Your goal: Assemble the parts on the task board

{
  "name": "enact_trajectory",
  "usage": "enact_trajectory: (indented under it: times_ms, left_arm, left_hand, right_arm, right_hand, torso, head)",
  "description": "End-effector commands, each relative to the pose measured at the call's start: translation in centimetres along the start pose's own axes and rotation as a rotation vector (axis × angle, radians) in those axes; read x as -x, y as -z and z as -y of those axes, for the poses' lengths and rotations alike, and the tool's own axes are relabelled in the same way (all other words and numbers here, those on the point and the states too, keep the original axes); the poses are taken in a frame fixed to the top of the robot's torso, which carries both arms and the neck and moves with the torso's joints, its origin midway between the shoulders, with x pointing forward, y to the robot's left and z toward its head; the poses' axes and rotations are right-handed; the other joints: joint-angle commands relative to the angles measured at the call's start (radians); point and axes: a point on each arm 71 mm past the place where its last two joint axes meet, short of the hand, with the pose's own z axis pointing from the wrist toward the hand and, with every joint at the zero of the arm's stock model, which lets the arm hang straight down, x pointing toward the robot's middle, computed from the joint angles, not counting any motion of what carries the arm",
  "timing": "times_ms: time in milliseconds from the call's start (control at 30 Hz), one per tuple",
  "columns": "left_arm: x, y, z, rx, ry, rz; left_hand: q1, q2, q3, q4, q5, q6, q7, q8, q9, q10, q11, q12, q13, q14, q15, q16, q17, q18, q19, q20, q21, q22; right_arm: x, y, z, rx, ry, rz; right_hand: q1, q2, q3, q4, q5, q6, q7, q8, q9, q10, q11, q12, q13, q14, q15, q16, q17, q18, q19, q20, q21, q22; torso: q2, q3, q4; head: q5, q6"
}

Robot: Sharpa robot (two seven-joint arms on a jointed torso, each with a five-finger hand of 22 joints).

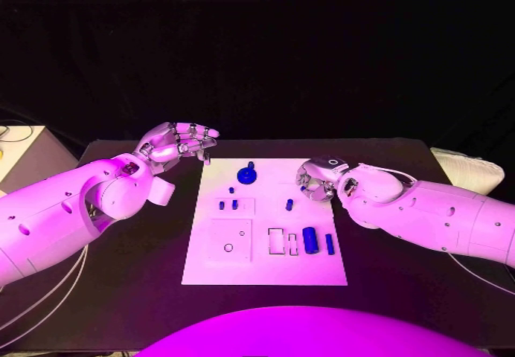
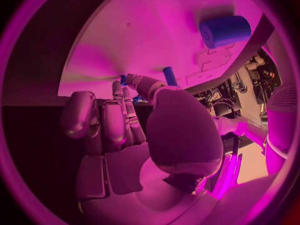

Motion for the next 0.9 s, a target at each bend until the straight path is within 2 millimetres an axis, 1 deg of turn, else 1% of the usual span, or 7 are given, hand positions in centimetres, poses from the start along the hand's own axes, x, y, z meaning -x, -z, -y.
enact_trajectory:
  times_ms: [33,367,433,467,500,600,900]
  left_arm:
    - [-0.18,0.01,0.10,-0.013,0.018,-0.014]
    - [-0.16,0.00,0.03,-0.008,0.019,-0.015]
    - [-0.16,0.00,0.03,-0.006,0.018,-0.015]
    - [-0.15,0.01,0.02,-0.006,0.018,-0.014]
    - [-0.14,0.02,0.02,-0.005,0.018,-0.014]
    - [-0.13,0.04,0.03,-0.004,0.018,-0.014]
    - [-0.23,0.00,0.02,-0.003,0.019,-0.017]
  left_hand:
    - [0.000,0.004,-0.005,0.001,-0.002,0.001,0.002,0.005,-0.001,0.004,0.000,-0.005,-0.001,-0.003,-0.001,-0.007,-0.001,0.015,0.006,0.001,-0.004,-0.001]
    - [0.002,0.005,-0.007,0.001,-0.002,0.002,0.003,0.006,-0.002,0.005,0.001,-0.008,-0.003,-0.003,0.000,-0.010,-0.002,0.015,0.008,0.001,-0.008,-0.004]
    - [0.002,0.005,-0.007,0.001,-0.002,0.002,0.003,0.006,-0.002,0.005,0.001,-0.008,-0.003,-0.003,0.000,-0.010,-0.002,0.015,0.008,0.001,-0.008,-0.004]
    - [0.002,0.005,-0.007,0.001,-0.002,0.002,0.003,0.006,-0.002,0.005,0.001,-0.008,-0.003,-0.003,0.000,-0.010,-0.002,0.015,0.008,0.001,-0.008,-0.004]
    - [0.002,0.005,-0.007,0.001,-0.002,0.002,0.003,0.006,-0.002,0.005,0.001,-0.008,-0.003,-0.003,0.000,-0.010,-0.002,0.015,0.008,0.001,-0.008,-0.004]
    - [0.002,0.005,-0.007,0.001,-0.002,0.002,0.003,0.006,-0.002,0.005,0.001,-0.008,-0.003,-0.003,0.000,-0.010,-0.002,0.015,0.008,0.001,-0.008,-0.004]
    - [0.003,0.006,-0.007,0.002,-0.002,0.002,0.003,0.007,-0.002,0.005,0.001,-0.009,-0.005,-0.003,0.000,-0.012,-0.003,0.015,0.009,0.001,-0.010,-0.005]
  right_arm:
    - [-0.59,0.05,-0.20,0.005,0.013,-0.026]
    - [-0.98,-0.04,-0.12,-0.004,0.018,-0.030]
    - [-1.07,-0.05,-0.17,-0.003,0.018,-0.029]
    - [-1.11,-0.05,-0.20,-0.003,0.017,-0.028]
    - [-1.14,-0.05,-0.22,-0.002,0.017,-0.027]
    - [-1.19,-0.06,-0.31,0.000,0.016,-0.023]
    - [-1.20,-0.13,-0.62,0.000,0.008,-0.007]
  right_hand:
    - [0.011,-0.001,0.007,-0.001,0.008,0.010,-0.002,0.005,0.002,0.012,-0.001,0.006,0.002,0.048,0.003,0.007,0.001,-0.021,0.030,-0.001,0.011,0.006]
    - [0.020,0.009,0.013,-0.002,0.021,0.019,-0.006,0.009,0.008,0.020,-0.004,0.006,0.007,0.047,0.001,0.017,0.004,-0.023,0.031,-0.002,0.026,0.018]
    - [0.026,0.019,0.016,-0.004,0.021,0.027,-0.008,0.013,0.012,0.027,-0.006,0.008,0.010,0.047,-0.001,0.025,0.008,-0.026,0.033,-0.003,0.047,0.032]
    - [0.032,0.025,0.019,-0.007,0.010,0.035,-0.011,0.017,0.015,0.035,-0.009,0.012,0.013,0.047,-0.004,0.028,0.008,-0.028,0.035,-0.005,0.062,0.041]
    - [0.038,0.032,0.026,-0.010,-0.017,0.040,-0.014,0.020,0.018,0.041,-0.012,0.013,0.016,0.047,-0.006,0.033,0.009,-0.030,0.036,-0.006,0.074,0.050]
    - [0.040,0.044,0.028,-0.013,-0.023,0.070,-0.025,0.038,0.032,0.072,-0.024,0.027,0.030,0.046,-0.014,0.041,0.010,-0.044,0.048,-0.011,0.161,0.103]
    - [0.030,0.066,0.027,-0.004,-0.023,0.087,-0.036,0.056,0.052,0.094,-0.034,0.029,0.046,0.046,-0.021,0.055,0.013,-0.048,0.049,-0.018,0.186,0.122]
  torso:
    - [-0.002,-0.0006,-0.0004]
    - [-0.001,-0.0003,-0.0004]
    - [0.000,-0.0002,0.0000]
    - [0.000,-0.0002,0.0001]
    - [0.000,-0.0001,0.0003]
    - [-0.001,0.0001,-0.0003]
    - [-0.001,-0.0006,-0.0002]
  head:
    - [-0.002,0.000]
    - [-0.004,0.000]
    - [-0.004,0.000]
    - [-0.003,0.000]
    - [-0.004,0.000]
    - [-0.005,0.000]
    - [-0.008,0.000]
